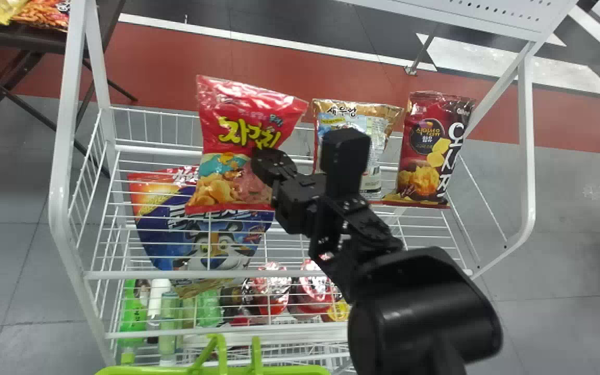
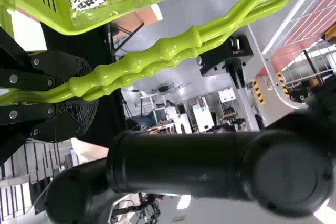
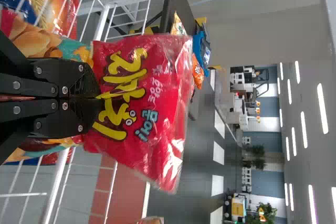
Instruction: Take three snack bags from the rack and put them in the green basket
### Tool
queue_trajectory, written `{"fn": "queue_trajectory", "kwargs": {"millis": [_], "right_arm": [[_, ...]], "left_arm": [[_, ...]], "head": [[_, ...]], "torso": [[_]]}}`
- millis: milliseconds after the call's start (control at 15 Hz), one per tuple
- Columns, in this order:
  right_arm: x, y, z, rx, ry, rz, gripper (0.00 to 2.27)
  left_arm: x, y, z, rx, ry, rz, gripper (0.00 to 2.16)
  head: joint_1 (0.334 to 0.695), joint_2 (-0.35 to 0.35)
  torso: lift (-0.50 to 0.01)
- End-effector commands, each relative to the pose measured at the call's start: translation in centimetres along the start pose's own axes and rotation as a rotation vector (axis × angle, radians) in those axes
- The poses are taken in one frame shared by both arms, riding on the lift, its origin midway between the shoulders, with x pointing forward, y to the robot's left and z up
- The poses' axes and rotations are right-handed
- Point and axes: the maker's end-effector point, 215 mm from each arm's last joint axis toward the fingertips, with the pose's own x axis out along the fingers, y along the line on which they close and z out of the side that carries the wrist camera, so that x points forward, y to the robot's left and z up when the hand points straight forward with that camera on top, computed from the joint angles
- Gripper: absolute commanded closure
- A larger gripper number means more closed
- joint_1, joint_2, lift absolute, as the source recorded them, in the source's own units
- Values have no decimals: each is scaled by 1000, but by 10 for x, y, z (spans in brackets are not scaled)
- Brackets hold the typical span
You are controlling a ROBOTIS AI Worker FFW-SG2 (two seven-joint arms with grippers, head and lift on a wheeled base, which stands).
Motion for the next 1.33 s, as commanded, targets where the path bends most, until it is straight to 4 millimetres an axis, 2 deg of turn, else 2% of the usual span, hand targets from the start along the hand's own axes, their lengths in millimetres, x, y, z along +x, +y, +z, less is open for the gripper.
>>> {"fn": "queue_trajectory", "kwargs": {"millis": [0, 333, 467, 600, 733, 800, 1000, 1133, 1267], "right_arm": [[-44, -12, 9, 22, 19, -18, 2017], [-165, -35, -23, 100, 208, -35, 2017], [-207, -53, -32, 144, 244, -53, 2017], [-246, -66, -57, 252, 337, -41, 2017], [-277, -61, -84, 380, 446, -17, 2017], [-291, -50, -96, 446, 500, 10, 2017], [-304, -29, -108, 484, 560, 58, 2017], [-300, -13, -115, 482, 588, 101, 2017], [-297, 6, -140, 452, 670, 122, 2017]], "left_arm": [[-2, 2, 4, 2, -9, 7, 2128], [-2, 6, 19, 21, -20, 25, 2132], [-1, 6, 25, 24, -35, 22, 2132], [1, 8, 32, 34, -43, 32, 2132], [4, 9, 36, 48, -37, 42, 2132], [5, 10, 37, 52, -35, 48, 2132], [6, 10, 38, 55, -33, 47, 2132], [6, 9, 36, 52, -32, 42, 2128], [8, 7, 35, 49, -33, 36, 2128]], "head": [[695, -350], [695, -350], [695, -350], [695, -350], [695, -350], [695, -350], [695, -350], [695, -350], [695, -350]], "torso": [[-6], [-6], [-6], [-6], [-6], [-6], [-6], [-6], [-6]]}}
